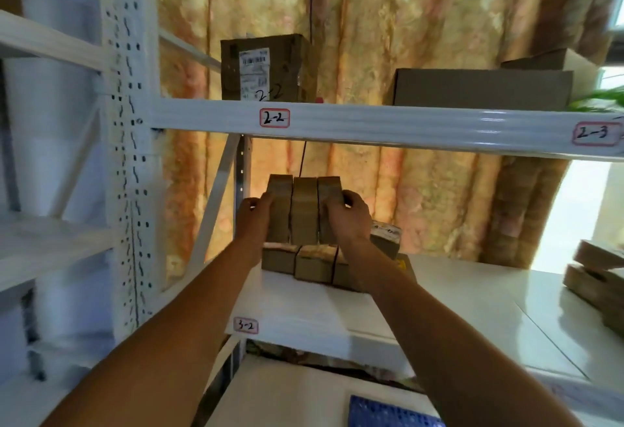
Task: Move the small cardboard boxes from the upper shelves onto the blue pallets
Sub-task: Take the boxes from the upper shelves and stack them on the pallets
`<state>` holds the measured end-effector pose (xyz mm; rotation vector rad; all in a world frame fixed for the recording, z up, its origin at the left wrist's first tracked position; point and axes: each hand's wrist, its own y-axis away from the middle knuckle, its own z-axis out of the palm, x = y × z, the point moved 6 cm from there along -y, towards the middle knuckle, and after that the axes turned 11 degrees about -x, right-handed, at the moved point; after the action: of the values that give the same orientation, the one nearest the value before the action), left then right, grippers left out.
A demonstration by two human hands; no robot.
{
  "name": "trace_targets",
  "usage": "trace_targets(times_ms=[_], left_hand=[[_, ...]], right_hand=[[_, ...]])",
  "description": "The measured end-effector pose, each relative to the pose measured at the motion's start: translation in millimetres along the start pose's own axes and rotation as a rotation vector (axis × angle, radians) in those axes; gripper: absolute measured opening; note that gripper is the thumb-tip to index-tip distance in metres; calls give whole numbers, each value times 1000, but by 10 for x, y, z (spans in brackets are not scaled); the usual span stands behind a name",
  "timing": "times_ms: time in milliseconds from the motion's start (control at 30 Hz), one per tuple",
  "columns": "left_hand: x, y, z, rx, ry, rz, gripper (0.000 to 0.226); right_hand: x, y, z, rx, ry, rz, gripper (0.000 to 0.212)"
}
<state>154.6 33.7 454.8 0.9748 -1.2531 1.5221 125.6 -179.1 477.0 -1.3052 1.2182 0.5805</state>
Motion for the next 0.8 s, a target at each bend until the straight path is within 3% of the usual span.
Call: trace_targets(times_ms=[167,267,433,600,667,733,800], left_hand=[[240,567,-79,-304,296,61,30],[143,1021,-195,-443,422,-1,30],[-482,1787,-487,-472,467,-162,82],[-1077,2557,-732,-443,425,-201,85],[-1327,2840,-764,-465,422,-252,75],[-1651,3132,-816,-499,425,-422,67],[-1951,3398,-858,-585,372,-612,80]], right_hand=[[-357,650,-78,4,-313,-105,47],[-450,1156,-75,-14,-367,-132,50],[-200,2083,-89,-52,-199,-139,48],[316,2883,-74,-94,-126,-32,60],[568,3168,-69,-115,-147,30,66],[884,3473,-55,-132,-182,110,72],[1214,3758,-26,-145,-163,180,75]])
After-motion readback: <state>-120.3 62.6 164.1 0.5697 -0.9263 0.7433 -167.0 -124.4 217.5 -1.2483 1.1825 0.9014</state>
